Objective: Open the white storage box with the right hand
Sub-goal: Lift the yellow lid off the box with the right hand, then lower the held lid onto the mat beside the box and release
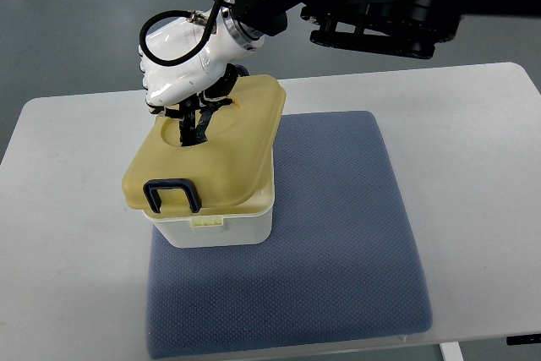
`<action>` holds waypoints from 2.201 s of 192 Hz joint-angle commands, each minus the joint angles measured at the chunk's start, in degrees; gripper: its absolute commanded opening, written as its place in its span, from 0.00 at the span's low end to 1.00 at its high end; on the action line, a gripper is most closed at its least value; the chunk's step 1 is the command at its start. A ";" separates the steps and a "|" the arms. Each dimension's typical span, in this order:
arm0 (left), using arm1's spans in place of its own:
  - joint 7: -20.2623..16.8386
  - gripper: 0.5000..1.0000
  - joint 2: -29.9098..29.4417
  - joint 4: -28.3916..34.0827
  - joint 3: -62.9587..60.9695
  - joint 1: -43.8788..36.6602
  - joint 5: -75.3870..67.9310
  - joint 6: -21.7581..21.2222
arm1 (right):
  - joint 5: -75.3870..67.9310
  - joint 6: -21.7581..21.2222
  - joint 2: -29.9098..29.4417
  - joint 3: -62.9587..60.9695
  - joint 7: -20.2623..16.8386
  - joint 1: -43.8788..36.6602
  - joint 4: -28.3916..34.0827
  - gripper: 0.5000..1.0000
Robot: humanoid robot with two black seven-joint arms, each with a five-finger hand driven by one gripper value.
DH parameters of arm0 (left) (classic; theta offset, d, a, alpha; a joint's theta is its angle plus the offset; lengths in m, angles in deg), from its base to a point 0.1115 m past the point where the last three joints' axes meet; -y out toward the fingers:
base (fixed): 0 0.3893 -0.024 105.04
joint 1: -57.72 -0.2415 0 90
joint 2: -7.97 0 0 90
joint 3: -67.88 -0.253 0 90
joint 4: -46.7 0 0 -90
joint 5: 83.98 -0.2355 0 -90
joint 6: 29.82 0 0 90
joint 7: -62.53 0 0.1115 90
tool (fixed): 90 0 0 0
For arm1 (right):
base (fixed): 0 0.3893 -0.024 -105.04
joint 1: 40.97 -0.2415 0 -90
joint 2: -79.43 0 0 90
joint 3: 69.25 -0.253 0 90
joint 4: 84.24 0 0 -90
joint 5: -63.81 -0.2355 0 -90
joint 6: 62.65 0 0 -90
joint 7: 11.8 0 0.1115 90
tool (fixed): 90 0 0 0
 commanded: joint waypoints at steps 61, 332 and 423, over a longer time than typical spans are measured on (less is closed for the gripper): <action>0.00 1.00 0.00 0.00 0.00 0.00 0.00 -0.07 | 0.73 -0.07 13.62 -0.92 0.00 -0.88 0.75 0.00; 0.00 1.00 0.00 0.00 0.00 0.00 0.00 0.01 | 15.32 12.24 37.62 -9.71 0.00 29.80 5.41 0.00; 0.00 1.00 0.00 0.00 0.00 0.00 0.00 0.01 | 16.55 18.13 36.30 -9.97 0.00 37.44 5.32 0.00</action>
